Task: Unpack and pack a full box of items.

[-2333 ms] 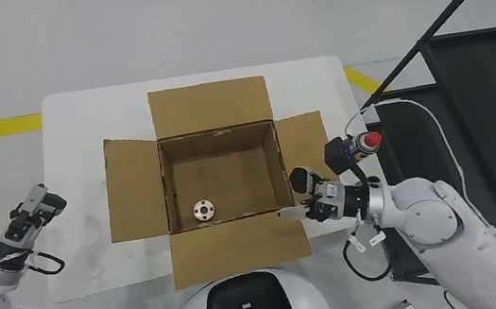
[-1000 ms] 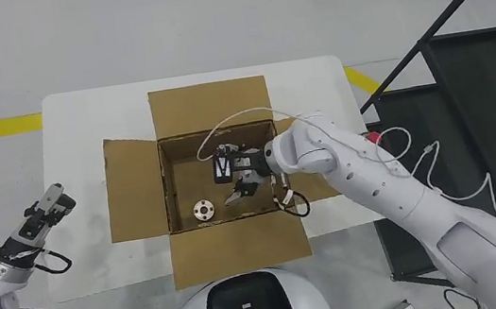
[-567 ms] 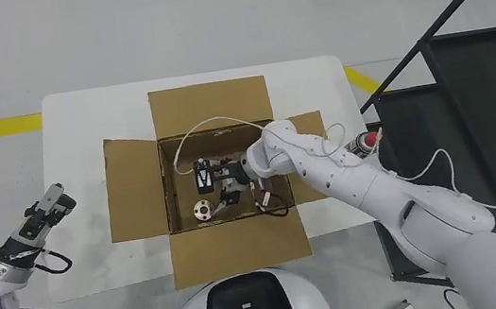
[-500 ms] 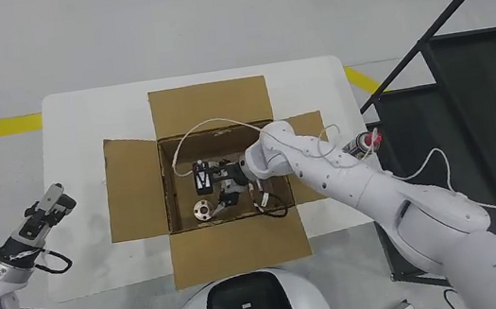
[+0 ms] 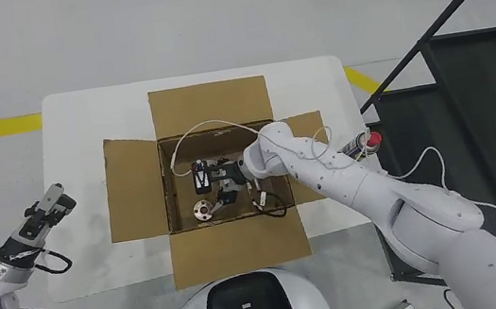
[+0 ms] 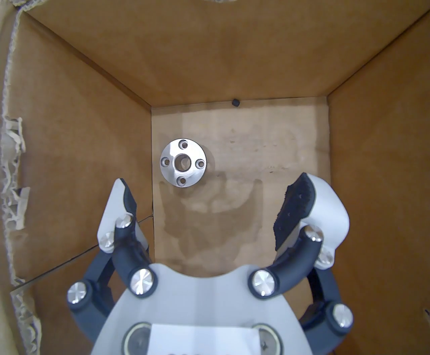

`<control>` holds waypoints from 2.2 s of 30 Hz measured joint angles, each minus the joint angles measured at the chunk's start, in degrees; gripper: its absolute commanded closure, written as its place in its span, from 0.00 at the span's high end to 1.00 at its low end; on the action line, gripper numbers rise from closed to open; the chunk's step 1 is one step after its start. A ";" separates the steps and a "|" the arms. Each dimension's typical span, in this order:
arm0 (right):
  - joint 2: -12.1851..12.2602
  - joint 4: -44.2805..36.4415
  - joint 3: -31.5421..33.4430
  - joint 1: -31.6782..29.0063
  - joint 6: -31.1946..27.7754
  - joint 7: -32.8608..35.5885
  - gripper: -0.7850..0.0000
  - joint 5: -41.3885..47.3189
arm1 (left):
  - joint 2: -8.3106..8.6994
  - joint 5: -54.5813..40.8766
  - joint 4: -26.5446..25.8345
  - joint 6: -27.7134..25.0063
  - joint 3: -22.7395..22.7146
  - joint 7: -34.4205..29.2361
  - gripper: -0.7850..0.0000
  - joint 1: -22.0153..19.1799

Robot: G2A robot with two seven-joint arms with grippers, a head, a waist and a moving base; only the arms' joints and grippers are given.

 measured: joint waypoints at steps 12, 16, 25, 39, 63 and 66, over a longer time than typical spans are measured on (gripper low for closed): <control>3.42 -7.94 6.59 -4.67 -3.44 -13.27 1.00 -4.51 | -0.03 5.85 -0.30 1.80 2.52 3.94 1.00 -1.12; 5.77 -14.25 10.73 -8.11 -3.55 -12.73 1.00 -4.71 | 0.04 8.12 0.07 1.00 4.24 3.61 1.00 -2.10; 10.91 -33.32 21.87 -19.78 -2.52 -8.47 1.00 -1.22 | 0.10 9.01 1.82 0.34 9.96 -0.56 1.00 -5.24; 15.58 -51.88 36.66 -40.01 10.06 -4.92 1.00 -4.60 | 0.49 8.30 0.58 2.06 15.56 -7.13 1.00 -7.66; 14.09 -45.92 30.93 -32.12 9.53 0.64 1.00 -8.75 | 2.13 -1.25 2.80 3.42 7.42 -7.22 1.00 -5.48; 13.08 -42.69 28.19 -27.57 9.74 2.72 1.00 -9.00 | 2.41 -3.07 2.65 3.50 4.16 -6.43 1.00 -3.60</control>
